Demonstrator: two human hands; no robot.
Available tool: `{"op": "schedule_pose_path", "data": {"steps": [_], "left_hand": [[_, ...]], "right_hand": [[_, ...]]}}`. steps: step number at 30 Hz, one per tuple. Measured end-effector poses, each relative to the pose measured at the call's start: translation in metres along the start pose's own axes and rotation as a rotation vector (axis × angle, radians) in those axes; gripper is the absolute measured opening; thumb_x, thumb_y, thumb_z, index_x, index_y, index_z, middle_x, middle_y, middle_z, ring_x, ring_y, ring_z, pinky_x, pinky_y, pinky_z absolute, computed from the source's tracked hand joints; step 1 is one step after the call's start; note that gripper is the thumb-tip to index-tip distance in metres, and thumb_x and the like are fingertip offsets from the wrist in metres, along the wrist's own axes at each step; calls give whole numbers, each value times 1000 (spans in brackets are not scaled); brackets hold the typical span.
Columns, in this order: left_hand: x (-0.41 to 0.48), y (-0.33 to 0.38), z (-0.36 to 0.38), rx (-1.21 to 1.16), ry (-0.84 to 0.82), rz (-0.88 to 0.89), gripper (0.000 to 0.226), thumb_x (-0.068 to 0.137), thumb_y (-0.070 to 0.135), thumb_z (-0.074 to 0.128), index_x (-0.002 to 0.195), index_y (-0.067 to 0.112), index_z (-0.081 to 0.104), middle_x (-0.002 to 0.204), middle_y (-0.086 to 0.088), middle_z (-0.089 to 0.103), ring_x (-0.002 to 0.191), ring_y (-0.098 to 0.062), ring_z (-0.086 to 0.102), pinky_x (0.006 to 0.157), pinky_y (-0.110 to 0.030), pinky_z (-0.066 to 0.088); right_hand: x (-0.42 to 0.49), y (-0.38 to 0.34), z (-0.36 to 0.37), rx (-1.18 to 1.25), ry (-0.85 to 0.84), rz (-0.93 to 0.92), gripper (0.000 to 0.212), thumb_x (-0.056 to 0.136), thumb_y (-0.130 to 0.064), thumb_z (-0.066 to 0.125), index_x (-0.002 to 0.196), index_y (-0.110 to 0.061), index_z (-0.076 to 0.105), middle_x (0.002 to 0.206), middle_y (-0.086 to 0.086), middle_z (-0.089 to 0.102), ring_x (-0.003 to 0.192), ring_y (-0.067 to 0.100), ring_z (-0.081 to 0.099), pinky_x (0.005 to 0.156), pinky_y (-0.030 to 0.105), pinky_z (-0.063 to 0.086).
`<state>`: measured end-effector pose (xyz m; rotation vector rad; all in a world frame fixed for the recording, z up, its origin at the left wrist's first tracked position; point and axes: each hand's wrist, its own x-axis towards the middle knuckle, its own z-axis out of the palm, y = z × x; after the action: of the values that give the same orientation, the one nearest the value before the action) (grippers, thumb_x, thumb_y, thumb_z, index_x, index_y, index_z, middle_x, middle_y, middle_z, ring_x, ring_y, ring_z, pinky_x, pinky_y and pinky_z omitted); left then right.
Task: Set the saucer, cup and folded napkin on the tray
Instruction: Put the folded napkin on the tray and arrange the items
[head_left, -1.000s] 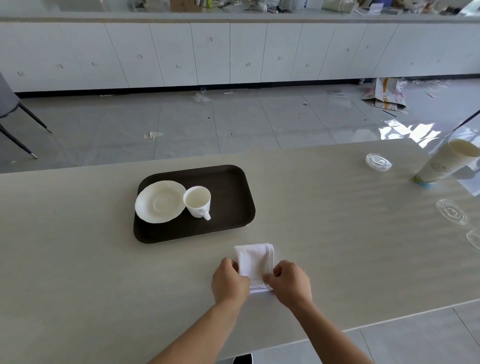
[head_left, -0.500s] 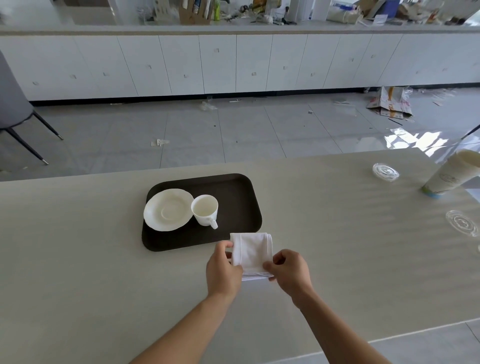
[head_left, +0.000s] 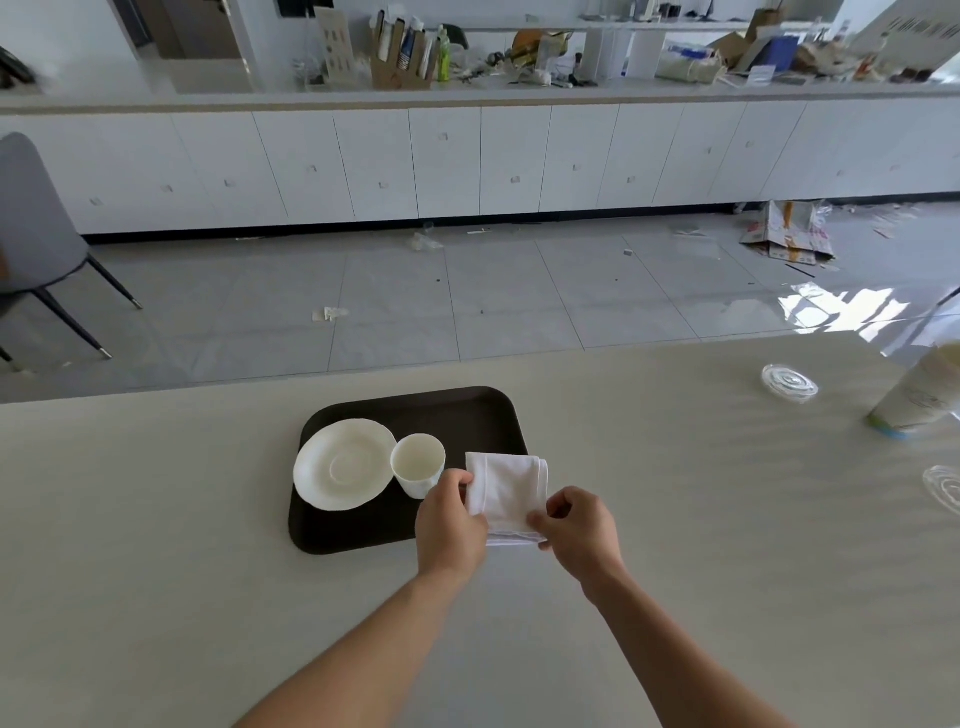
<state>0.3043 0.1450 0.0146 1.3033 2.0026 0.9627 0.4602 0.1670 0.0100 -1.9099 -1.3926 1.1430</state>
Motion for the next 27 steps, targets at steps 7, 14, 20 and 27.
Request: {"op": "schedule_pose_path", "data": {"steps": [7, 14, 20, 27], "left_hand": [[51, 19, 7, 62, -10, -6, 43, 74, -7, 59, 111, 14, 56, 97, 1, 64, 90, -21, 60, 77, -35, 52], [109, 26, 16, 199, -66, -57, 48, 78, -3, 58, 120, 16, 51, 110, -5, 61, 94, -20, 55, 74, -29, 43], [144, 29, 25, 381, -164, -35, 54, 82, -5, 50, 133, 12, 46, 121, -13, 55, 109, -28, 56, 80, -27, 40], [153, 31, 30, 678, -224, -27, 29, 82, -4, 55, 106, 11, 57, 108, -9, 59, 95, -27, 58, 87, -37, 43]], "right_hand": [[47, -22, 1, -14, 9, -17, 17, 74, -18, 73, 69, -10, 58, 67, 7, 68, 61, 23, 72, 49, 29, 46], [104, -46, 12, -79, -23, -32, 13, 74, -15, 70, 71, -12, 58, 67, 6, 69, 60, 20, 71, 45, 23, 42], [141, -53, 28, -134, -54, -20, 12, 73, -13, 68, 76, -4, 60, 77, 16, 71, 72, 32, 72, 58, 34, 51], [150, -50, 40, -252, -98, -45, 15, 71, -13, 66, 66, -16, 52, 62, 0, 59, 63, 26, 65, 56, 34, 50]]}}
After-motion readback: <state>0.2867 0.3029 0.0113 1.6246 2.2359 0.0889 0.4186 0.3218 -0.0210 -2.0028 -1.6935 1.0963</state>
